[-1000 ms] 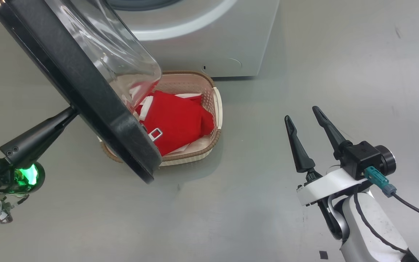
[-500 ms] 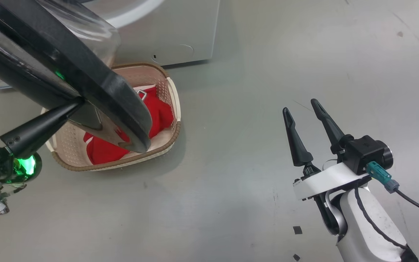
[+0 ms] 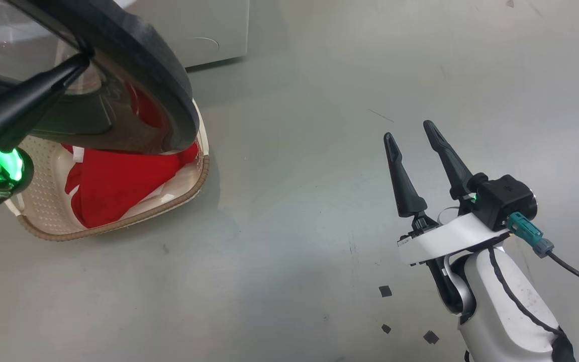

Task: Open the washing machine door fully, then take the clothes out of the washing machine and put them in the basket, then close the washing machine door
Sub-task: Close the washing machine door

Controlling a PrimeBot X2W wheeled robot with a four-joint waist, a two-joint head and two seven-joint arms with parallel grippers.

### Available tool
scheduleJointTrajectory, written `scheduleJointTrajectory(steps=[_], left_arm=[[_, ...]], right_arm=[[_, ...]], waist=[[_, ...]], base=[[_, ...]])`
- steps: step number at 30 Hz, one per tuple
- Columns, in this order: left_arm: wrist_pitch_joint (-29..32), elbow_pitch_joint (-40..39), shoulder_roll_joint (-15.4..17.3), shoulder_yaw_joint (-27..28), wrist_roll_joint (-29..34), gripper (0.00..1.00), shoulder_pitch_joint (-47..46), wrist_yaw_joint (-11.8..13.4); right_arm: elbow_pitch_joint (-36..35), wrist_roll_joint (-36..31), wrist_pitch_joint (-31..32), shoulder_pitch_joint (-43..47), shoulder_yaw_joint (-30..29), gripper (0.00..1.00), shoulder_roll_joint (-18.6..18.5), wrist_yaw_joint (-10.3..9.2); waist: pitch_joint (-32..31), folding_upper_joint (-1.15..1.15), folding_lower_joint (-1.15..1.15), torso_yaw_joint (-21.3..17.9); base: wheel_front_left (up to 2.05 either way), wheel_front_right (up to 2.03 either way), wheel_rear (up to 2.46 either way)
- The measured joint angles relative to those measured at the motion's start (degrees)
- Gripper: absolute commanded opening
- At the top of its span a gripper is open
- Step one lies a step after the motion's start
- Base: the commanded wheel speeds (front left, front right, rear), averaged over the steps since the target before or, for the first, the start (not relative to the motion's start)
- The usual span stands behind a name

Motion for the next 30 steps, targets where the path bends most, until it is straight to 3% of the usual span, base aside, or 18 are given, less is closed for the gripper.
scheduleJointTrajectory(steps=[11, 30], left_arm=[[-3.3, 4.7, -0.1, -0.4, 1.6, 0.0, -11.0, 3.9], [-10.1, 16.1, -2.2, -2.4, 8.4, 0.0, -23.2, 5.0]], right_arm=[[-0.8, 2.5, 0.0, -2.2, 2.6, 1.0, 0.1, -0.93], [-1.0, 3.3, 0.0, -4.1, 4.1, 1.0, 0.3, -1.96]], waist=[[2.8, 0.0, 0.0, -3.4], [4.5, 0.0, 0.0, -6.1]], base=[[0.0, 0.0, 0.0], [0.0, 0.0, 0.0]])
